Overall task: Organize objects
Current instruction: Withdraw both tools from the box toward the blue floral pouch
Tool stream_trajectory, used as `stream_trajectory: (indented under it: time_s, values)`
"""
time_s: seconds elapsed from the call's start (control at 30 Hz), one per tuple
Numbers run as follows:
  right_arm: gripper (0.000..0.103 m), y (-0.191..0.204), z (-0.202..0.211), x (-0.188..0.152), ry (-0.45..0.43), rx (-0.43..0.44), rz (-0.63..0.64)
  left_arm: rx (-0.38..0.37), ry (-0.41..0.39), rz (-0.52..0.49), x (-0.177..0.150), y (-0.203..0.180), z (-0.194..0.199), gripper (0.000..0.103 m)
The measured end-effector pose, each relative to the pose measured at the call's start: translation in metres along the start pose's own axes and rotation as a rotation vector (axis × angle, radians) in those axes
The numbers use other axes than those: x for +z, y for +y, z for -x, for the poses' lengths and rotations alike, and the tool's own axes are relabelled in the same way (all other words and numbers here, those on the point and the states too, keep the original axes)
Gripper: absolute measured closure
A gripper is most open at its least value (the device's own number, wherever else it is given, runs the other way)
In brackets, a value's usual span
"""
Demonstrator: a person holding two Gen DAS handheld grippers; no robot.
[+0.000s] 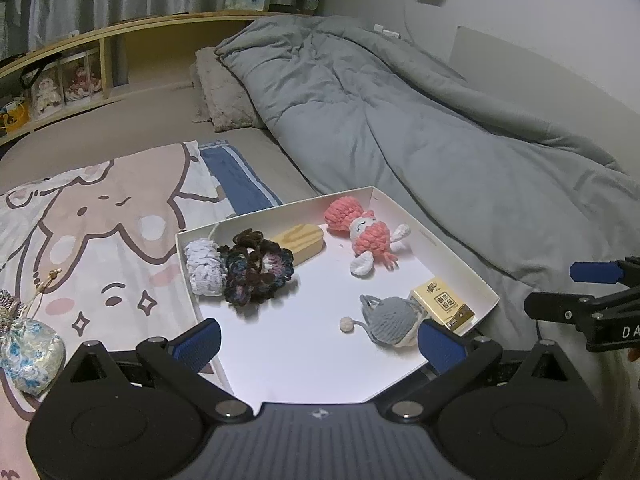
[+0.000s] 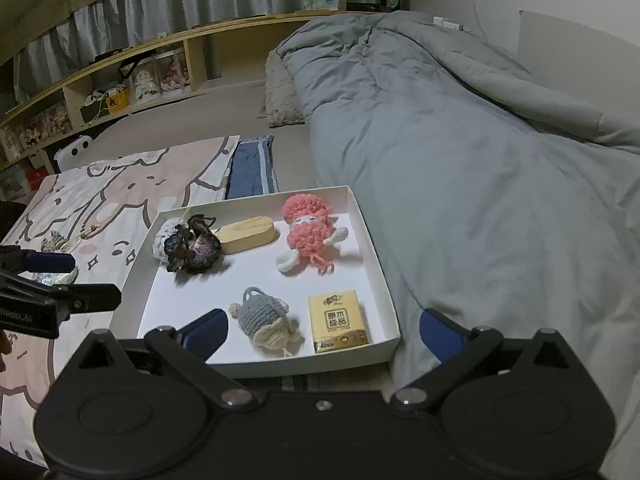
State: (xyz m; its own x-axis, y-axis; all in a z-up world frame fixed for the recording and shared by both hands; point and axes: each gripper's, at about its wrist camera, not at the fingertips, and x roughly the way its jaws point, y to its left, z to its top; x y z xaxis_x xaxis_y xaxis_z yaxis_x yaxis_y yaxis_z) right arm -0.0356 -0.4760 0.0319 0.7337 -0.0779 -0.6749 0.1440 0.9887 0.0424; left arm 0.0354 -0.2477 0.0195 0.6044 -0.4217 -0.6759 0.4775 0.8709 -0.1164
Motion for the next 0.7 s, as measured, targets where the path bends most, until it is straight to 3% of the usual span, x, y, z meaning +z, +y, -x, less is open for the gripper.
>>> stream_trajectory:
  time_s: [0.4,0.7]
  values:
    - [0.000,0.014,-0.003,0.007,-0.024,-0.042,0.017,0.032,-0.033,0.029,-0.003,0.030,0.017,0.000]
    - [0.000,0.057,-0.012,0.028,-0.062,0.010,0.091,0.104,-0.073,0.064,0.002,0.070,0.040,0.000]
